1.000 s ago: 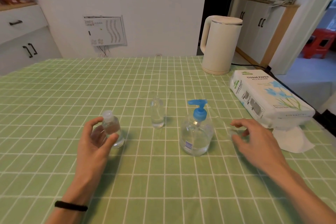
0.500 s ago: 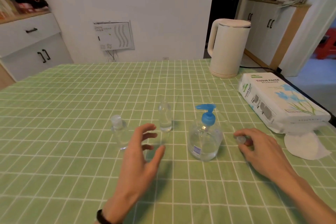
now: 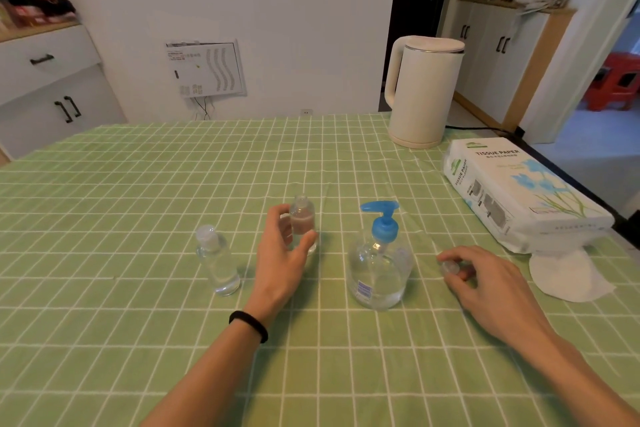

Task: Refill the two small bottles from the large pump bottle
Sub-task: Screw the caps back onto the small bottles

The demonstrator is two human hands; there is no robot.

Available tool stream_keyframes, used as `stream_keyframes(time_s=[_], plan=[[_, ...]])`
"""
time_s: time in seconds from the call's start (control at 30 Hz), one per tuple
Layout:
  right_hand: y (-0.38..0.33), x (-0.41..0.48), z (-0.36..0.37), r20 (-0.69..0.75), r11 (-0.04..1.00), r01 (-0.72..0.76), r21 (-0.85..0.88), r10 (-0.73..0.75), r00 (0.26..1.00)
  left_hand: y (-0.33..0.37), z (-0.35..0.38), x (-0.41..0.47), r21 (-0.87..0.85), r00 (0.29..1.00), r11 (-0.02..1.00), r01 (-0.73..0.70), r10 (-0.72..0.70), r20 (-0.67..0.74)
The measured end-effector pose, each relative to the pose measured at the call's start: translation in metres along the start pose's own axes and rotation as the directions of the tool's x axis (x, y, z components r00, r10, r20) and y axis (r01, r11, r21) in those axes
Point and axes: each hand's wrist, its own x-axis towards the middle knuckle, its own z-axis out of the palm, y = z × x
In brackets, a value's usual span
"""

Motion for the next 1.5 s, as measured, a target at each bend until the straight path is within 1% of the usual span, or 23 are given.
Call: stream_keyframes(time_s=[0.13, 0.33, 0.57, 0.7, 0.8, 1.03, 1.2, 1.3, 1.4, 1.5], plan=[[-0.004, -0.004, -0.004, -0.002, 0.997, -0.004, 0.083, 0.004, 1.0, 0.0, -0.006, -0.003, -0.034, 1.0, 0.999, -0.012, 0.012, 0.009], [-0.019, -0.021, -0.023, 0.049, 0.948, -0.001, 0.317, -0.015, 0.999, 0.002, -0.022, -0.044, -0.078, 0.989, 0.992, -0.096, 0.104, 0.11], [-0.049, -0.055, -0.032, 0.123, 0.837, 0.006, 0.547, -0.087, 0.989, 0.009, -0.024, -0.092, -0.04, 0.981, 0.996, -0.084, 0.09, 0.174], [-0.065, -0.066, -0.029, 0.173, 0.799, 0.02, 0.6, -0.154, 0.973, 0.012, -0.02, -0.108, 0.003, 0.971, 0.996, -0.09, 0.087, 0.221], [-0.077, -0.069, -0.03, 0.164, 0.799, 0.058, 0.599, -0.193, 0.967, 0.014, -0.018, -0.114, 0.035, 0.965, 0.994, -0.105, 0.093, 0.245], [-0.087, -0.071, -0.034, 0.152, 0.849, 0.151, 0.506, -0.26, 0.954, 0.017, -0.015, -0.115, 0.07, 0.955, 0.989, -0.131, 0.107, 0.278], [-0.092, -0.071, -0.039, 0.179, 0.896, 0.246, 0.368, -0.329, 0.927, 0.018, -0.015, -0.116, 0.076, 0.952, 0.99, -0.119, 0.092, 0.292], [-0.094, -0.07, -0.041, 0.192, 0.894, 0.315, 0.319, -0.386, 0.902, 0.018, -0.015, -0.117, 0.071, 0.952, 0.991, -0.114, 0.088, 0.294], [-0.095, -0.067, -0.041, 0.198, 0.908, 0.318, 0.272, -0.376, 0.905, 0.019, -0.016, -0.117, 0.072, 0.951, 0.991, -0.11, 0.084, 0.296], [-0.096, -0.066, -0.042, 0.244, 0.929, 0.299, 0.22, -0.349, 0.905, 0.02, -0.018, -0.117, 0.072, 0.949, 0.992, -0.102, 0.076, 0.307]])
